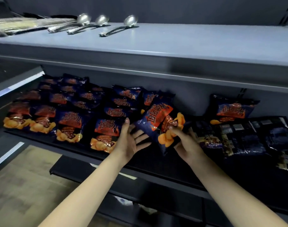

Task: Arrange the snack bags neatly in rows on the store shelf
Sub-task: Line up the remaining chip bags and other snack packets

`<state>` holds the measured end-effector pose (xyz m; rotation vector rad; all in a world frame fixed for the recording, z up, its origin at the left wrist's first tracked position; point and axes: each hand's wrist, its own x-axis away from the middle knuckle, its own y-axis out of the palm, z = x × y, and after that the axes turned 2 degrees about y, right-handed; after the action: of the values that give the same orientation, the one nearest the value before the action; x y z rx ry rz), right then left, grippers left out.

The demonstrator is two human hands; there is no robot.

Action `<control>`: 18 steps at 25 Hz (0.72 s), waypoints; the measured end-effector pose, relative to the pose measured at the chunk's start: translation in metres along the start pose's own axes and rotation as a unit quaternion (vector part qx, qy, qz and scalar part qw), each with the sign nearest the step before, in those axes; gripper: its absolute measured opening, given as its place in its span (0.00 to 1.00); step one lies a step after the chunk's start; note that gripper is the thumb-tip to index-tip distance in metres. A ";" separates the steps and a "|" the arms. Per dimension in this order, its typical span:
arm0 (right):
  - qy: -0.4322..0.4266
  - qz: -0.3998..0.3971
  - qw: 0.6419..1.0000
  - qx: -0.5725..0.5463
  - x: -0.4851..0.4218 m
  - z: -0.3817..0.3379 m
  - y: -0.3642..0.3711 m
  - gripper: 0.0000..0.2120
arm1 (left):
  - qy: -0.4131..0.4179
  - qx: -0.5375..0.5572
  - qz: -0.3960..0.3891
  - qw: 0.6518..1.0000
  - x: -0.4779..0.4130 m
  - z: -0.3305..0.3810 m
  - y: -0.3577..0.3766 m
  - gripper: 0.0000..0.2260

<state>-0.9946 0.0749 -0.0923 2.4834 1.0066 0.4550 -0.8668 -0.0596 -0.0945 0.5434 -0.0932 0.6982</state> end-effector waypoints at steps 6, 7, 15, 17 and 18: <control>0.027 -0.031 0.997 -0.063 0.014 0.033 0.008 0.10 | 0.077 -0.087 -0.019 0.993 0.000 -0.022 0.017 0.44; 0.026 -0.041 0.997 -0.065 0.016 0.039 0.007 0.13 | 0.099 -0.104 0.001 0.990 -0.002 -0.023 0.017 0.44; 0.033 -0.074 0.997 -0.016 0.017 0.017 -0.019 0.44 | 0.148 -0.198 -0.013 0.969 -0.005 -0.013 0.011 0.35; 0.010 -0.077 0.996 0.038 0.014 0.004 -0.030 0.44 | 0.157 -0.239 -0.017 0.958 -0.007 -0.011 0.011 0.33; -0.006 -0.089 0.993 0.078 0.013 -0.003 -0.034 0.42 | 0.161 -0.260 -0.022 0.952 -0.008 -0.010 0.012 0.31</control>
<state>-1.0066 0.1072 -0.1050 2.4968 1.2905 0.3167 -0.8814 -0.0509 -0.1000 -0.0775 0.0427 0.6770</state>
